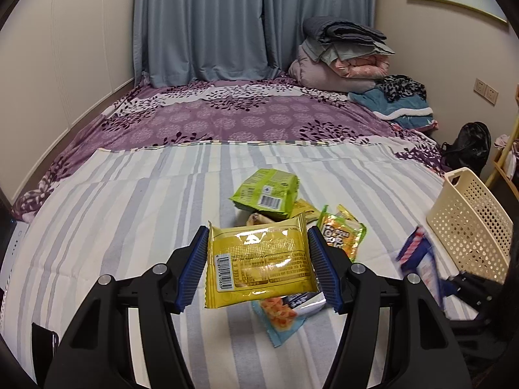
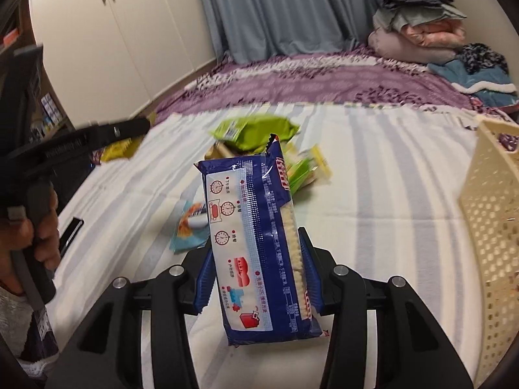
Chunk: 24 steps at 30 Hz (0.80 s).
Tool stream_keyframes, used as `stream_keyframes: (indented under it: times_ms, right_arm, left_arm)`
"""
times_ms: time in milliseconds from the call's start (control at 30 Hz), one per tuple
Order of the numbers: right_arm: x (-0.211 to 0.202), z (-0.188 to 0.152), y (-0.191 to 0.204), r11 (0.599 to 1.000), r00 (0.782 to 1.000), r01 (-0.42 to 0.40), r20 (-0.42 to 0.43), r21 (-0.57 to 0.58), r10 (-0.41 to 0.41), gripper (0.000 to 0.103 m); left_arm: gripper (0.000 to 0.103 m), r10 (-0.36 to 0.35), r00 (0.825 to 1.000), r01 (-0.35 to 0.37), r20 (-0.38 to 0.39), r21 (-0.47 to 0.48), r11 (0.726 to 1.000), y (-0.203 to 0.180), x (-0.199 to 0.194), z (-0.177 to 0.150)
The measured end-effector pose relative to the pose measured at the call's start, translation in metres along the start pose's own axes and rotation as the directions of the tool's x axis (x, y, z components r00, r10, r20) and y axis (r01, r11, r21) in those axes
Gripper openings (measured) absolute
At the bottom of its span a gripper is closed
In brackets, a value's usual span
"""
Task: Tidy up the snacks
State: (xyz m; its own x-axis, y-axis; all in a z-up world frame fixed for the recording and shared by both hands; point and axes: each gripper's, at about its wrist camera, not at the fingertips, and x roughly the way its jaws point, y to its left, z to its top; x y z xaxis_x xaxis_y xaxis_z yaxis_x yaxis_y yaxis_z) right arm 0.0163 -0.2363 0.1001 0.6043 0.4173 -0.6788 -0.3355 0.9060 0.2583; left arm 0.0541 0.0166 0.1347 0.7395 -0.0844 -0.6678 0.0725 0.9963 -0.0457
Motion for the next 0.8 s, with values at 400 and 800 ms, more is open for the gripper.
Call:
stream_keyframes:
  times_ms: [400, 800]
  right_arm:
    - [-0.093, 0.007, -0.062, 0.988, 0.974, 0.123, 0.18, 0.092, -0.138, 0.044]
    - [-0.166, 0.0, -0.125, 0.956, 0.923, 0.172, 0.3, 0.239, -0.241, 0.043]
  left_arm:
    - [0.063, -0.067, 0.998, 0.065, 0.016, 0.104, 0.992, -0.063, -0.007, 0.017]
    - [0.063, -0.122, 0.993, 0.118, 0.007, 0.198, 0.973, -0.12, -0.009, 0.023]
